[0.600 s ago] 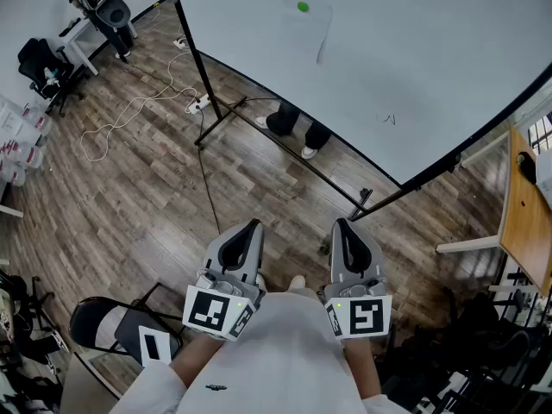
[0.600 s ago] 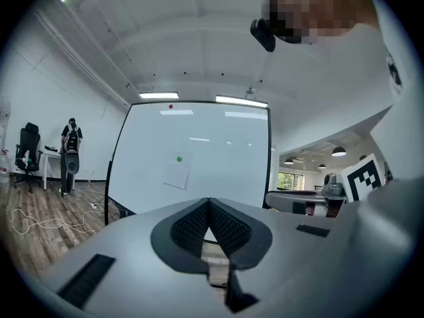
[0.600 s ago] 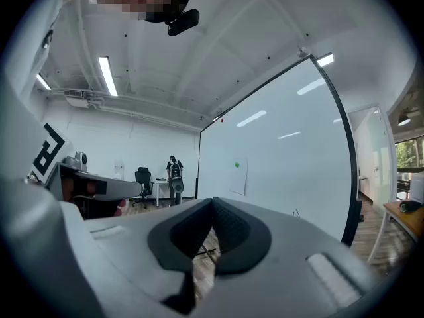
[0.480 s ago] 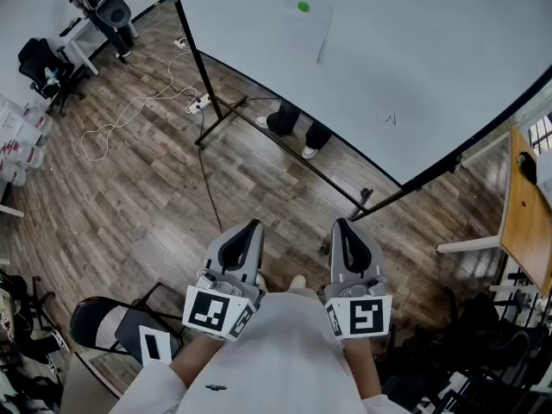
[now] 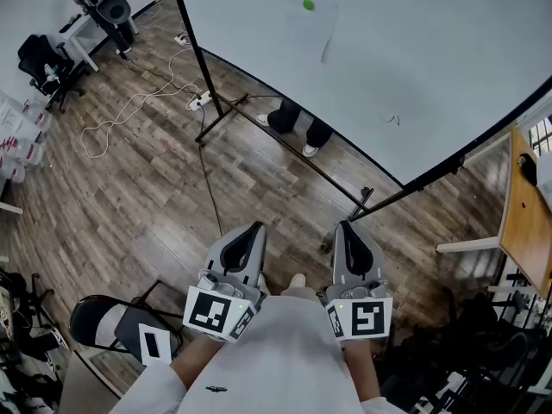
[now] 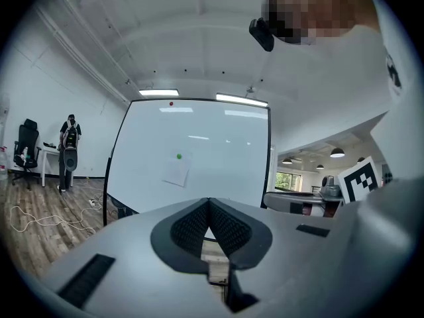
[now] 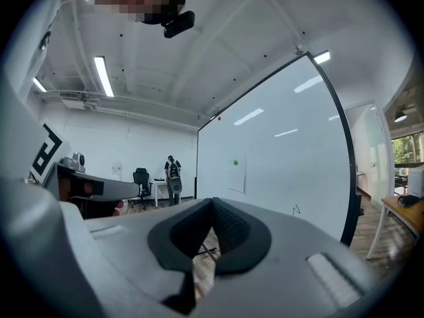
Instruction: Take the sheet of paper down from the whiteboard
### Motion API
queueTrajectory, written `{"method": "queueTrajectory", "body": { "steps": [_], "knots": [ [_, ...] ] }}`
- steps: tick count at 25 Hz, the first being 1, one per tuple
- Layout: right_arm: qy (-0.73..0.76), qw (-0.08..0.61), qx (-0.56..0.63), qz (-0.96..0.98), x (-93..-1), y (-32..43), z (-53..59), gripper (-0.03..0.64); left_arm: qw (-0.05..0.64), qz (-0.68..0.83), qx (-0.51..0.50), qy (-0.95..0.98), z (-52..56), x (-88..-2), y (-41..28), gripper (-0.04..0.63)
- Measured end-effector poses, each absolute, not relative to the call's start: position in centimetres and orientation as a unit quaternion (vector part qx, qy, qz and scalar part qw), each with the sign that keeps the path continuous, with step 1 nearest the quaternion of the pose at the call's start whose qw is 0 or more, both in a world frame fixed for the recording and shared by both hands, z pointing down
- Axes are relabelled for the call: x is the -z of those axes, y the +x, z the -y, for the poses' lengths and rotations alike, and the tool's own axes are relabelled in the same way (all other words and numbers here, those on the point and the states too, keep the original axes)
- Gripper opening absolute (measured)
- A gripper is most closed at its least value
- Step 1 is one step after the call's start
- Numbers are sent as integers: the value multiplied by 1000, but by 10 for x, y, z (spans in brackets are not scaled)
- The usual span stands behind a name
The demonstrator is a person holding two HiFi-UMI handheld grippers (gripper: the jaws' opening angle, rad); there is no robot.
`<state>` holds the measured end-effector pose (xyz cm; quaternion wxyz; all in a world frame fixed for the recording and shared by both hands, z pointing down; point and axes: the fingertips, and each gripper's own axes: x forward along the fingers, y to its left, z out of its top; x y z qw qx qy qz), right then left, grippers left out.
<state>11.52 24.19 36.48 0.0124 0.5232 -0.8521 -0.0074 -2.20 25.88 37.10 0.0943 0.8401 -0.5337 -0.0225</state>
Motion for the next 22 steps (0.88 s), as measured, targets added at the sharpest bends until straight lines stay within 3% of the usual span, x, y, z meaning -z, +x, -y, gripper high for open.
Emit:
{"method": "queueTrajectory", "body": {
  "steps": [15,22],
  "knots": [
    [530,19,25,847,-364,69,-246,31,93,515,32,851,-261,-372,-69,9],
    [543,20,32,839,-365,44,-235,49,82,499,35,862,-244,-372,-92,45]
  ]
}}
